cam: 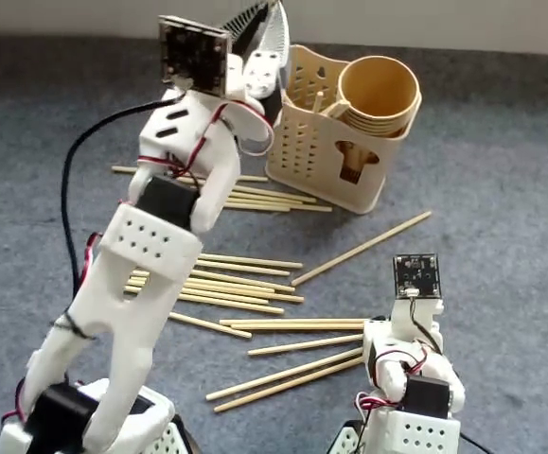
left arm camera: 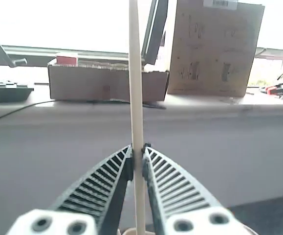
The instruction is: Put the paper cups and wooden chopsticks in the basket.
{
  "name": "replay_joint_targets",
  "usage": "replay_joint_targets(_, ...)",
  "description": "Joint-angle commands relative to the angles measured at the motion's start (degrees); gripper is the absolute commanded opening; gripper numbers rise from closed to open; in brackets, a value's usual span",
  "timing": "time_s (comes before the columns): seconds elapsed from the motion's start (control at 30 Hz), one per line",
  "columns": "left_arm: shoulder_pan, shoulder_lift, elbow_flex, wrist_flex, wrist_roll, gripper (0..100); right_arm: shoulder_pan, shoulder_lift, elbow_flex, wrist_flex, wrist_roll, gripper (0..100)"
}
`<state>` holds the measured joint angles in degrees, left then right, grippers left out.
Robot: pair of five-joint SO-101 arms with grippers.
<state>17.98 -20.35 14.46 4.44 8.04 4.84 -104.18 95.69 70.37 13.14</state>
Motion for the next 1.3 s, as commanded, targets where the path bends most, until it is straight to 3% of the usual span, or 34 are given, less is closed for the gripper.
replay_joint_targets(0.0,-0.7,-6.5,-1.8,-1.2,0.4,1,0.7,-0.6,3.1,-1.6,0.7,4.8)
replay_joint_targets(0.2,-0.6,-3.6,-2.1,-1.8,0.4,1,0.7,-0.6,3.1,-1.6,0.7,4.8)
replay_joint_targets(0.5,-2.8,5.1,-1.5,-15.8,0.1,1,0.7,-0.6,3.1,-1.6,0.7,4.8)
replay_joint_targets(1.03,-2.9,7.1,10.3,-15.8,0.1,1,0.7,-0.6,3.1,-1.6,0.7,4.8)
replay_joint_targets(1.27,-3.8,7.0,16.1,-14.8,0.4,14,0.7,-0.6,3.1,-1.7,0.7,4.8)
